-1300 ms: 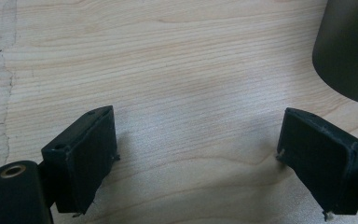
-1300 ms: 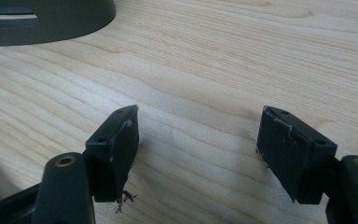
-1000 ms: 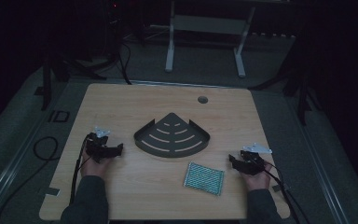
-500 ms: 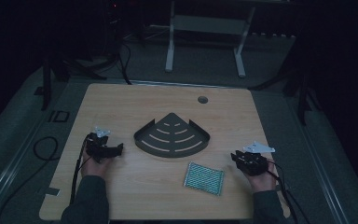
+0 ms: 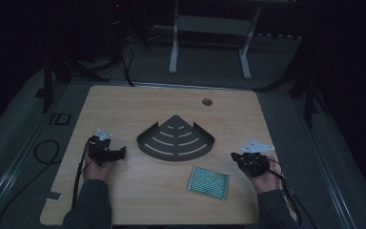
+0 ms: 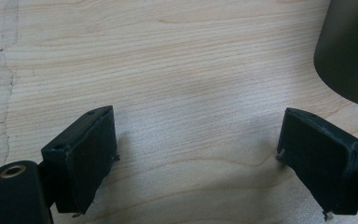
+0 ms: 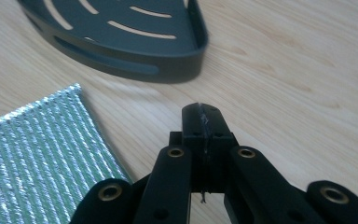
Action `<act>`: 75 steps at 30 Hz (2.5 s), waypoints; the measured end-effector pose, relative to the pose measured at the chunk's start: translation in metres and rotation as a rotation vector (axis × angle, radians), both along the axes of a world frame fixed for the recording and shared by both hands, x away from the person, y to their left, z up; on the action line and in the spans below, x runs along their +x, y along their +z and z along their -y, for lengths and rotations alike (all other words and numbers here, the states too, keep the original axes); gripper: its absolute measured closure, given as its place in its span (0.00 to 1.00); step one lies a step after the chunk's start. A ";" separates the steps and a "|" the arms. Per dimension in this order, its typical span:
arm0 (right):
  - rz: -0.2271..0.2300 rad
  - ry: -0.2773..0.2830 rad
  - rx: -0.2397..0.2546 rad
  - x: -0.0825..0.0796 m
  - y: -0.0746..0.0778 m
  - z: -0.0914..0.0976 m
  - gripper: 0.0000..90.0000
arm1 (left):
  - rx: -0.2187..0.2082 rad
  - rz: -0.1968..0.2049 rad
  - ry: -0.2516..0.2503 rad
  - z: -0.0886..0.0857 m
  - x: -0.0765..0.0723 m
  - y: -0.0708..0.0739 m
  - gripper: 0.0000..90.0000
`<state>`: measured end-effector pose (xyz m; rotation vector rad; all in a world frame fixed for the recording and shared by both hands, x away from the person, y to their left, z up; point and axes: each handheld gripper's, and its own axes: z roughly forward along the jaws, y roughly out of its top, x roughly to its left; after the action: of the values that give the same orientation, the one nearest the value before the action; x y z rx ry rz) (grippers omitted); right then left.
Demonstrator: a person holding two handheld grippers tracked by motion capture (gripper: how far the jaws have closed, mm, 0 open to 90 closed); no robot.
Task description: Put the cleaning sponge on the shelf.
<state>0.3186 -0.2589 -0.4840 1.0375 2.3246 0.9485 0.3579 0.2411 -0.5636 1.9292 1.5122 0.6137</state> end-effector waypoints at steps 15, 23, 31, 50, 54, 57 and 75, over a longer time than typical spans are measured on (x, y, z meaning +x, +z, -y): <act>-0.022 0.153 -0.114 -0.001 0.003 -0.036 1.00 | 0.000 0.000 0.000 0.000 0.000 0.000 0.13; -0.049 0.215 -0.164 0.000 0.000 -0.055 1.00 | 0.000 0.000 0.000 0.000 0.000 0.000 0.13; -0.077 0.273 -0.208 0.000 -0.004 -0.070 1.00 | 0.000 0.000 0.000 0.000 0.000 0.000 0.13; -0.165 0.358 -0.298 0.004 -0.029 -0.093 1.00 | 0.000 0.000 0.000 0.000 0.000 0.000 0.13; -0.165 0.359 -0.293 0.001 -0.028 -0.092 1.00 | 0.000 0.000 0.000 0.000 0.000 0.000 0.13; -0.172 0.362 -0.301 0.000 -0.028 -0.091 1.00 | 0.000 0.000 0.000 0.000 0.000 0.000 0.13; -0.192 0.322 -0.304 0.006 -0.029 -0.076 1.00 | 0.000 0.000 0.000 0.000 0.000 0.000 0.13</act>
<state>0.3246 -0.1825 -0.5130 0.6686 2.7451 0.5928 0.3579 0.2411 -0.5636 1.9287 1.5122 0.6134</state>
